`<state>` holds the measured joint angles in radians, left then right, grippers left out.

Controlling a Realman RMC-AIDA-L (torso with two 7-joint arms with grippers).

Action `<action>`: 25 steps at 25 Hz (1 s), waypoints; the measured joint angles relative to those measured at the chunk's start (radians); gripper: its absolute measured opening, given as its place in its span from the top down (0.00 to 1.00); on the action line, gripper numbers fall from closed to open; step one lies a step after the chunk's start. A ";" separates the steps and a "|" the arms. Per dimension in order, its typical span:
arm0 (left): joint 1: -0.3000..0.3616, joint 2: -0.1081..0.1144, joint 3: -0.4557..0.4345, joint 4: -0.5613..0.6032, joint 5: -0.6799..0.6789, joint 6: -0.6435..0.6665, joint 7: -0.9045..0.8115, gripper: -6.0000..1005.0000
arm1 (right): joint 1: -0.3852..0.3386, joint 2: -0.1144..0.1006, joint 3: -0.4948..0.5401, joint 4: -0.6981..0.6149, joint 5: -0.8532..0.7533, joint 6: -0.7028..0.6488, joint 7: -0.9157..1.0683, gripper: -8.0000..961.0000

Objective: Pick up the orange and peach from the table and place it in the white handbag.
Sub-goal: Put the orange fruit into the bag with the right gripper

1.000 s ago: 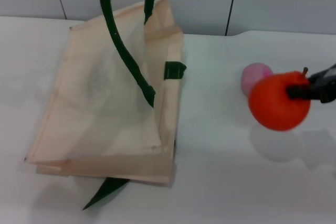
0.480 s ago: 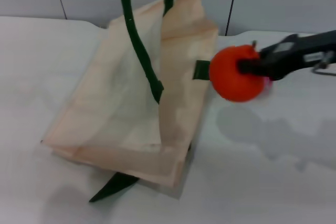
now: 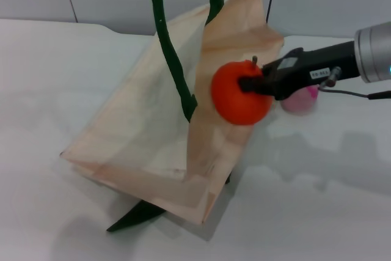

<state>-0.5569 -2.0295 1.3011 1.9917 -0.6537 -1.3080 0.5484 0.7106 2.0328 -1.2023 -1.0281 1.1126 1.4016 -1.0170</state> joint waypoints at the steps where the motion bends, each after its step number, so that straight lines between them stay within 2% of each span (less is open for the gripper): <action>1: 0.000 0.000 0.000 0.002 0.000 0.000 0.000 0.87 | 0.001 0.000 0.000 0.009 0.024 -0.005 -0.016 0.92; 9: -0.003 -0.001 0.025 0.008 -0.005 0.027 -0.013 0.87 | 0.065 -0.001 -0.018 0.118 0.144 -0.075 -0.136 0.92; 16: -0.003 -0.002 0.051 0.020 -0.005 0.041 -0.022 0.87 | 0.138 -0.001 -0.028 0.278 0.191 -0.142 -0.228 0.93; 25: -0.003 -0.002 0.064 0.027 -0.004 0.051 -0.036 0.87 | 0.150 -0.004 -0.035 0.332 0.189 -0.191 -0.254 0.93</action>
<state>-0.5599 -2.0314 1.3650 2.0190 -0.6580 -1.2572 0.5128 0.8605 2.0286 -1.2369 -0.6959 1.3013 1.2108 -1.2712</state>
